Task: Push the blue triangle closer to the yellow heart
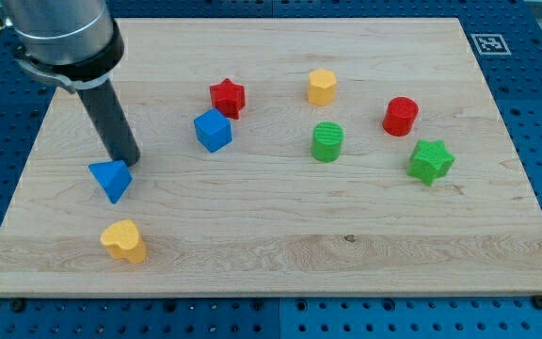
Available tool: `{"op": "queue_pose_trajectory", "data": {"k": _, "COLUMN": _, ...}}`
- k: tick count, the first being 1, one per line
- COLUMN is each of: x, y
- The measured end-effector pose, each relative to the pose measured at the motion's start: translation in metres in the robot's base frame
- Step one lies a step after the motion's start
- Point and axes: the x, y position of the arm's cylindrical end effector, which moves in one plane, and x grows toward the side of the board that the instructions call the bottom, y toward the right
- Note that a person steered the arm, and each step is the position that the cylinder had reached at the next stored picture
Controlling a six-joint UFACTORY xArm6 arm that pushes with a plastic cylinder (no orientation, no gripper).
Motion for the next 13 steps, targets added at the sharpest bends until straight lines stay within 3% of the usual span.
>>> {"op": "queue_pose_trajectory", "data": {"k": 3, "x": 0.047, "y": 0.000}}
{"op": "queue_pose_trajectory", "data": {"k": 4, "x": 0.019, "y": 0.001}}
{"op": "queue_pose_trajectory", "data": {"k": 7, "x": 0.060, "y": -0.010}}
{"op": "queue_pose_trajectory", "data": {"k": 11, "x": 0.039, "y": -0.041}}
{"op": "queue_pose_trajectory", "data": {"k": 13, "x": 0.072, "y": -0.038}}
